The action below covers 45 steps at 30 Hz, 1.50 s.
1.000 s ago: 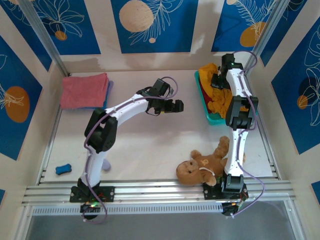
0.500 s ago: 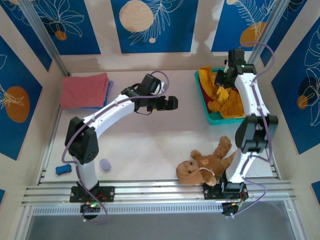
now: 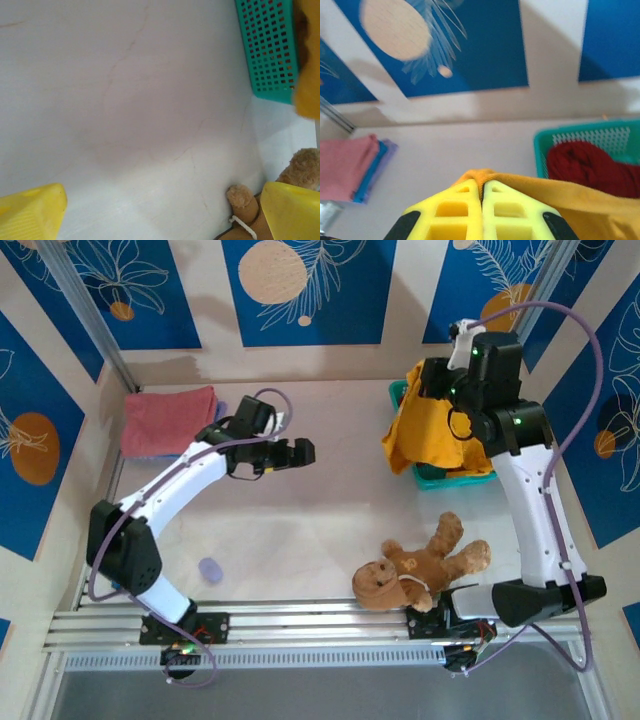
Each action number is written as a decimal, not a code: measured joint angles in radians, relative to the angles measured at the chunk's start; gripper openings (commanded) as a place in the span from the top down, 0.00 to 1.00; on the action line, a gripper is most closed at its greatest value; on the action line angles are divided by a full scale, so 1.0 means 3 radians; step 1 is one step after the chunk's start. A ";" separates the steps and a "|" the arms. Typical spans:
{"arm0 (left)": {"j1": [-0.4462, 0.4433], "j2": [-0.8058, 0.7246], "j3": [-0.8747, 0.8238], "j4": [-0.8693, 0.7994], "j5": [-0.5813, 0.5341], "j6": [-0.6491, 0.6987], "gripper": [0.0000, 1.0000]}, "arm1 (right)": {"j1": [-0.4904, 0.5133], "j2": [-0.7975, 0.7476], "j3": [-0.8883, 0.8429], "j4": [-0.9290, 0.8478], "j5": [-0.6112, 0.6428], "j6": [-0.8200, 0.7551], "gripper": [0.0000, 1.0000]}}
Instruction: Fold and stack the t-shirts
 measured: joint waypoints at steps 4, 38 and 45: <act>0.0328 -0.0296 -0.0230 -0.0014 0.0078 0.0024 0.01 | 0.0370 0.0037 0.0456 0.0156 0.0001 -0.0041 0.94; 0.0829 -0.1246 -0.1512 -0.0413 0.0186 0.0356 0.17 | 0.1101 0.2312 0.0861 -0.1445 -0.0450 0.0805 0.07; 0.0205 -0.0740 -0.1513 -0.0435 -0.0122 0.0359 0.36 | 0.0774 0.1492 0.0057 -0.1277 -0.0523 0.0916 0.07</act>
